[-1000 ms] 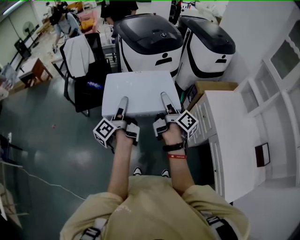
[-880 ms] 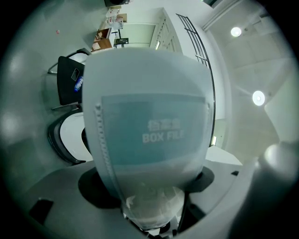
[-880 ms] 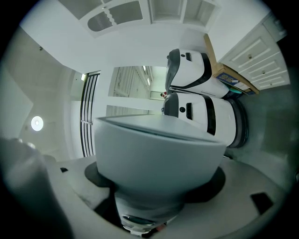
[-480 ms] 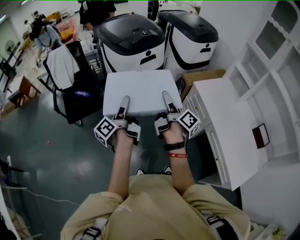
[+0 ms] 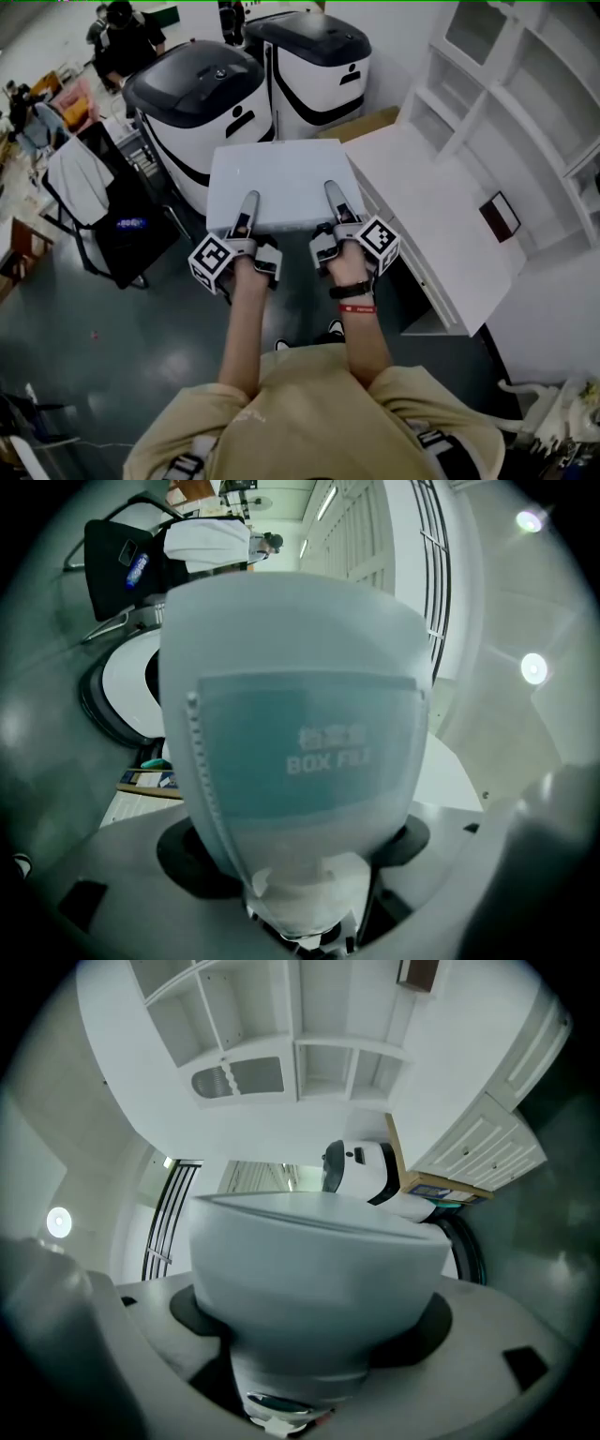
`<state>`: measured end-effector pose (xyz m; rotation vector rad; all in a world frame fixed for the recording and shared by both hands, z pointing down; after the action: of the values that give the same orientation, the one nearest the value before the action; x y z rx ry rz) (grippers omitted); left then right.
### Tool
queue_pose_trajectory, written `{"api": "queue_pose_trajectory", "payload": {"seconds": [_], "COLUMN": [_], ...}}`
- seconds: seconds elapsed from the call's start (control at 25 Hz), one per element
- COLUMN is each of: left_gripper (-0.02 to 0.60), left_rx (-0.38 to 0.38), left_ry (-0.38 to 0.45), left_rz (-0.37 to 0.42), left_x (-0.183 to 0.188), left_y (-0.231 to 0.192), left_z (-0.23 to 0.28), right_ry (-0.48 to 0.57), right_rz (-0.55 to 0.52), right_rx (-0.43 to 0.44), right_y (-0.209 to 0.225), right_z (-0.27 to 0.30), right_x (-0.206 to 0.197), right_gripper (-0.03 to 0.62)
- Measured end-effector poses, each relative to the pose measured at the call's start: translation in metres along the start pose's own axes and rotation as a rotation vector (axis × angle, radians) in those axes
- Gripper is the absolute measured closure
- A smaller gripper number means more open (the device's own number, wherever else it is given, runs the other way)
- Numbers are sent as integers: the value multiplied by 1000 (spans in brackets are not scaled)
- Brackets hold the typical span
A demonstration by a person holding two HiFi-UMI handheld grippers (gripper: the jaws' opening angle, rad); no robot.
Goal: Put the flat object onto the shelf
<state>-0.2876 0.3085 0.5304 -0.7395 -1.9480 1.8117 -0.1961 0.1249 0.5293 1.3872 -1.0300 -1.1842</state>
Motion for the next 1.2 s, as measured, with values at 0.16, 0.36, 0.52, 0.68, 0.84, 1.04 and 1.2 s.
{"api": "queue_pose_trajectory", "payload": {"seconds": [0.16, 0.36, 0.52, 0.68, 0.84, 1.04, 1.2], "left_gripper": [218, 218, 218, 218, 218, 218, 218], "left_rx": [8, 1, 8, -13, -28, -42, -53], "left_ry": [-85, -181, -261, -324, -383, -444, -490], "left_rz": [-4, -33, -26, -25, -10, 1, -15], "left_x": [-36, -73, -112, -147, -180, -225, -263], "left_y": [-2, -5, -3, 5, 12, 16, 20], "left_z": [24, 55, 89, 122, 152, 184, 203], "right_ry": [83, 180, 255, 309, 366, 428, 488], "right_rz": [-2, -7, 5, 3, 9, 16, 20], "right_rx": [-17, -42, -64, -64, -52, -43, -33], "right_y": [5, 14, 17, 14, 14, 19, 20], "right_z": [-23, -46, -64, -75, -87, -103, -122], "right_x": [38, 77, 121, 161, 198, 246, 280], "right_gripper": [198, 200, 200, 201, 203, 204, 204]}}
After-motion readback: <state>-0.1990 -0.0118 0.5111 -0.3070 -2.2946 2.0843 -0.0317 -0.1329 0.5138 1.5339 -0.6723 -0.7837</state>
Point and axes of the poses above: the fingertips, and each gripper's own axes: z forward along the fingers, y to its right, x out of its top, the point moved 2 cm from there along -z, backward along the fingers, and after that the axes turned 1 degree about -y, right-handed, at the moved point
